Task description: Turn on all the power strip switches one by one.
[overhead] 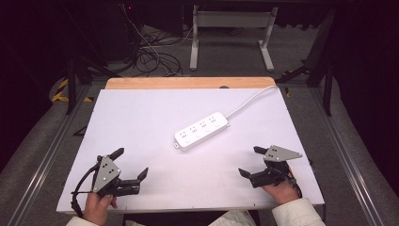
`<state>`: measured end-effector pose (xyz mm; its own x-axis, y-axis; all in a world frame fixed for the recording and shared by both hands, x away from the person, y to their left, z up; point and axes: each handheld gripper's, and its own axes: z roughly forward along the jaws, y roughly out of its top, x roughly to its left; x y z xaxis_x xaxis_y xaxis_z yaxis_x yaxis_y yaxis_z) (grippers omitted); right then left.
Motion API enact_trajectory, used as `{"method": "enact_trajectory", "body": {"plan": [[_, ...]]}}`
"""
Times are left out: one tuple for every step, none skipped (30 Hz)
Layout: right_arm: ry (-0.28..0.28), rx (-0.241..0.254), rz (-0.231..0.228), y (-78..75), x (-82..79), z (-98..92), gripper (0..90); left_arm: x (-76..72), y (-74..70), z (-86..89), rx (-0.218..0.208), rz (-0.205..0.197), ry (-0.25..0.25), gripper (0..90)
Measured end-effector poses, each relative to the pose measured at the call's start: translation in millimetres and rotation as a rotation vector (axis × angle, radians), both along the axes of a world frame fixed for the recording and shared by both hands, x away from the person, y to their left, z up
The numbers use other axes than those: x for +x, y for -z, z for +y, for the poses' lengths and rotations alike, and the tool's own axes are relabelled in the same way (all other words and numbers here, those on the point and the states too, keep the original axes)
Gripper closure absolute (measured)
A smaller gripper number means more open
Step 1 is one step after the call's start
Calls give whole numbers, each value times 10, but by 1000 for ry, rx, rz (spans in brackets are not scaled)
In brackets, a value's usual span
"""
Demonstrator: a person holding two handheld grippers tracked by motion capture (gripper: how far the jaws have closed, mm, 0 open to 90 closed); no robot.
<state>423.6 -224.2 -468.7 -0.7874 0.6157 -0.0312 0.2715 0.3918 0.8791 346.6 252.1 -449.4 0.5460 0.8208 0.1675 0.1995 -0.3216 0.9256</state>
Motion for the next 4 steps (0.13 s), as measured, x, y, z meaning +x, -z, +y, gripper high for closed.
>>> {"method": "enact_trajectory", "body": {"plan": [[25,0,-15,-14,-12,-10,40,4,5,-1,7,2,-3,25],[34,5,-18,-22,-16,-16,40,15,11,4,14,5,-3,26],[36,14,-18,-31,-16,-28,40,27,18,10,9,16,3,25],[34,23,-15,-37,-16,-37,40,38,28,11,-7,37,14,25]]}}
